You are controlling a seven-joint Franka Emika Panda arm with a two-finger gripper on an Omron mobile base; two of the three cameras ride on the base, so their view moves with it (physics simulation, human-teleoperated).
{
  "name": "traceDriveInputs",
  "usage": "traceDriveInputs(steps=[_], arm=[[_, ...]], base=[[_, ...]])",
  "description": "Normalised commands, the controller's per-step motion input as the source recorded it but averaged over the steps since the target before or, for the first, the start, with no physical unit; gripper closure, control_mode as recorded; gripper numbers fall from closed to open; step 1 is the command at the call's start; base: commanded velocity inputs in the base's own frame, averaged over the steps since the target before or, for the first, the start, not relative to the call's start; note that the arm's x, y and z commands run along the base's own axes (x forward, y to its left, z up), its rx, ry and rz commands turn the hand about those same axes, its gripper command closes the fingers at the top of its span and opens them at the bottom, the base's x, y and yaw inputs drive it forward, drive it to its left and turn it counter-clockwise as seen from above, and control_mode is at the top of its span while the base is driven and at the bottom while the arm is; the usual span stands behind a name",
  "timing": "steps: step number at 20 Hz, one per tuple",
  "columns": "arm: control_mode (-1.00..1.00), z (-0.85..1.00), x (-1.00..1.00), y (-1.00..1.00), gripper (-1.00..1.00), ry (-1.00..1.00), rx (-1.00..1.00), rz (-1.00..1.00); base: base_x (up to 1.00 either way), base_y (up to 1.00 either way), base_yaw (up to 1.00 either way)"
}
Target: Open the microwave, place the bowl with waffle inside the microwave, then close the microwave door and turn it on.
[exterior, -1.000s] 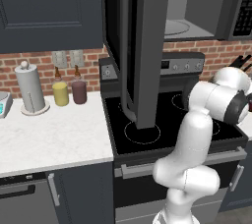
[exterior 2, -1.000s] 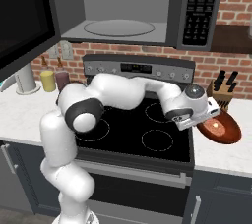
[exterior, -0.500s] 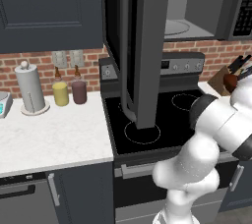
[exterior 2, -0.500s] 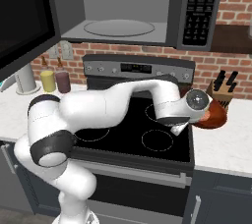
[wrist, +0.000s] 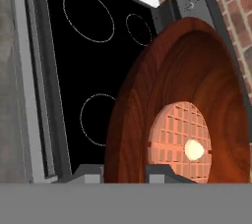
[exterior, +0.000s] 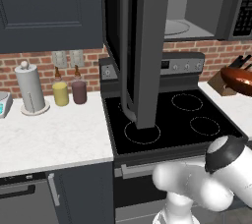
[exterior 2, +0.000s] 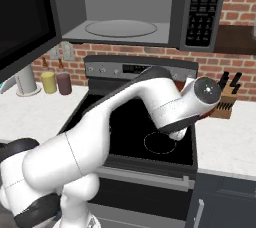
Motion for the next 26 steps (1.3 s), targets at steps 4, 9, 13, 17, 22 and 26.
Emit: traceDriveInputs(steps=[4, 9, 13, 17, 22, 26], arm=[[-1.0, 1.0, -0.78, 0.6, 1.0, -0.02, -0.09, 0.24], [-1.0, 0.72, -0.15, 0.83, 1.0, -0.07, -0.02, 0.13], [-1.0, 0.38, 0.18, 0.85, 1.0, -0.14, 0.0, 0.04], [-1.0, 0.41, 0.13, 0.61, 1.0, -0.2, 0.0, 0.01], [-1.0, 0.48, 0.0, 0.4, 1.0, -0.13, 0.0, 0.0], [-1.0, 0.23, 0.26, 0.36, 1.0, 0.0, 0.0, 0.0]], base=[[0.0, 0.0, 0.0], [0.0, 0.0, 0.0], [0.0, 0.0, 0.0], [0.0, 0.0, 0.0], [0.0, 0.0, 0.0], [0.0, 0.0, 0.0]])
